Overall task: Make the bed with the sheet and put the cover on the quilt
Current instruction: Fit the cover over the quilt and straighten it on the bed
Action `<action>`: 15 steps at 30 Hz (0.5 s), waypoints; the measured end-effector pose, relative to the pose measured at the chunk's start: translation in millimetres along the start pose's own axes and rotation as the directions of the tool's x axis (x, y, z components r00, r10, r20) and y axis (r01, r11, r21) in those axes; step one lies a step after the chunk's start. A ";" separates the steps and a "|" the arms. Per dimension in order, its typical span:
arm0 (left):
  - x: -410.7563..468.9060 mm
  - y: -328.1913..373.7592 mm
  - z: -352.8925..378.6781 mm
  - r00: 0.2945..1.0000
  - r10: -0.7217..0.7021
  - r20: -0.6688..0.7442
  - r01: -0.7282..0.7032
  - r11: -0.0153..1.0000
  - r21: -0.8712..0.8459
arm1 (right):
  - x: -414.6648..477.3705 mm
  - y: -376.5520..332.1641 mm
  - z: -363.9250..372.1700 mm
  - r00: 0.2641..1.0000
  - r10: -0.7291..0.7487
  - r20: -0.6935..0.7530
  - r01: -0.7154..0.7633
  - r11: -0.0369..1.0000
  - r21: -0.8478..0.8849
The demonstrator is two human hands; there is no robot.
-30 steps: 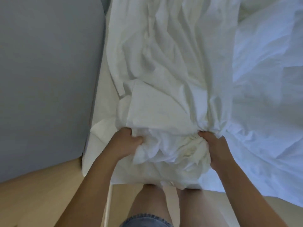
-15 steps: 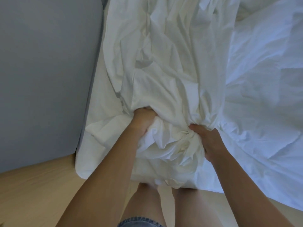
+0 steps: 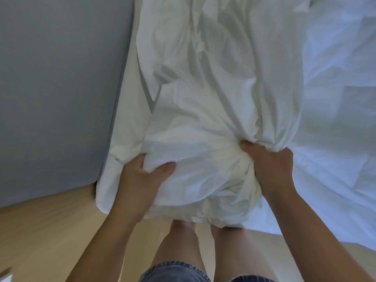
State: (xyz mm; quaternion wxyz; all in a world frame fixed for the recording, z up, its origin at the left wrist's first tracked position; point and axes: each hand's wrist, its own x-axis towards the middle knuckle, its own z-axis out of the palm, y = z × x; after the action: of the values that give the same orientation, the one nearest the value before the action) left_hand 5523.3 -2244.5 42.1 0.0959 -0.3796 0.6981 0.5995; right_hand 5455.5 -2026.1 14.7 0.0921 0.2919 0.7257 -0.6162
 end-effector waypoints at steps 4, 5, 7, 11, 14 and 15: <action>-13.9 -68.2 -0.7 0.967 -0.248 -0.050 0.249 0.968 0.009 | -12.5 45.3 4.4 0.981 0.195 0.025 -0.196 0.978 0.067; -10.4 -83.0 3.8 0.958 -0.284 -0.029 0.285 0.956 0.062 | -10.1 52.0 7.3 0.972 0.230 0.050 -0.233 0.971 0.061; 4.6 -94.4 11.4 0.954 -0.297 0.039 0.277 0.926 0.258 | -1.9 61.0 11.7 0.965 0.235 0.113 -0.238 0.971 0.014; 44.8 -68.3 9.1 0.967 -0.204 0.156 0.065 0.782 0.619 | 15.9 60.5 9.8 0.923 0.260 0.283 -0.259 0.965 -0.041; 75.2 -32.9 16.5 0.973 -0.177 0.151 0.061 0.822 0.566 | 25.4 57.8 4.2 0.885 0.290 0.363 -0.275 0.957 -0.094; 82.8 -24.2 25.5 0.968 -0.168 0.185 0.050 0.855 0.517 | 27.5 57.5 1.5 0.873 0.294 0.390 -0.280 0.955 -0.095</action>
State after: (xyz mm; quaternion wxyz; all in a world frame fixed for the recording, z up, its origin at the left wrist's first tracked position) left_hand 5473.2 -2255.5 -31.9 0.3043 -0.3104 0.7931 0.4266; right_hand 5463.6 -2014.9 -47.6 0.3338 0.2625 0.6509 -0.6293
